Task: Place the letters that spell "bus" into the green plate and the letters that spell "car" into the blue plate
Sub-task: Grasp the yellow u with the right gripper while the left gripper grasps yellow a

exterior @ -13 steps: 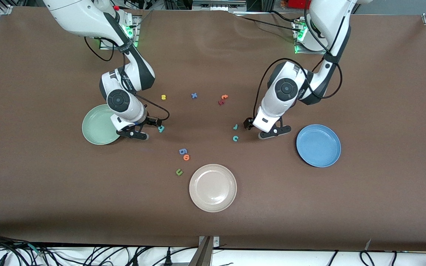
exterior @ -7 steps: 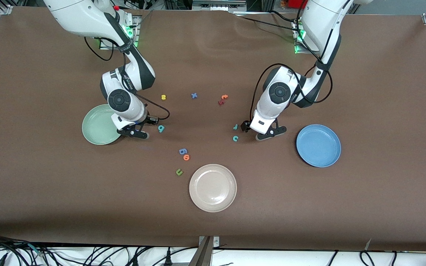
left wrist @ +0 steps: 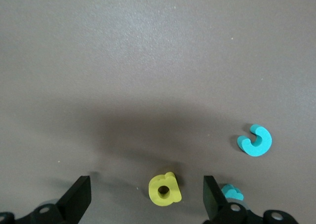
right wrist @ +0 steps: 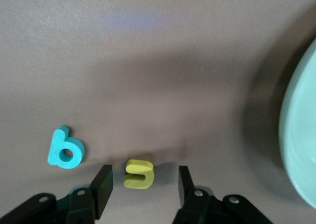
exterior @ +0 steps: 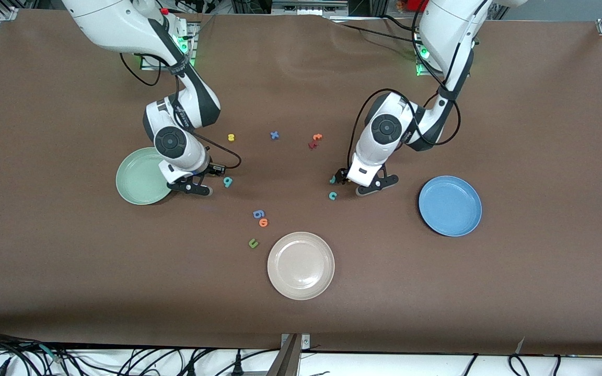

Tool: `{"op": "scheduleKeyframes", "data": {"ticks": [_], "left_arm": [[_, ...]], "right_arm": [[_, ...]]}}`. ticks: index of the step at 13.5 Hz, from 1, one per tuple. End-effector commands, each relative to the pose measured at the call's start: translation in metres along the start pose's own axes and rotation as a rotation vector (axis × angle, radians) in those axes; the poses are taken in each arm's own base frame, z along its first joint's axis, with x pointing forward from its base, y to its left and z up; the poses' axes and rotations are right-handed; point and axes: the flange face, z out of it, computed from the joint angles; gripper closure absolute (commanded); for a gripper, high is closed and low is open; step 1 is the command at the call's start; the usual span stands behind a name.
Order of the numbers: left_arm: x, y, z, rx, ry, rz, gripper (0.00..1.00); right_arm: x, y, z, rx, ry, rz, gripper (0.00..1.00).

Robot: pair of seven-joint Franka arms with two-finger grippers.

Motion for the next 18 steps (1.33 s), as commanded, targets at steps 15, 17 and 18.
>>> {"op": "scheduleKeyframes", "data": {"ticks": [15, 17, 18], "left_arm": [[-0.007, 0.014, 0.008, -0.003, -0.009, -0.025, 0.52], [-0.008, 0.014, 0.008, -0.004, -0.01, -0.027, 0.55], [-0.008, 0.014, 0.008, -0.004, -0.01, -0.027, 0.56]], "right_arm": [[-0.006, 0.001, 0.012, 0.025, 0.002, 0.011, 0.7], [-0.007, 0.001, 0.013, 0.023, -0.001, 0.011, 0.8], [-0.007, 0.001, 0.012, 0.023, -0.001, 0.011, 0.85]]}}
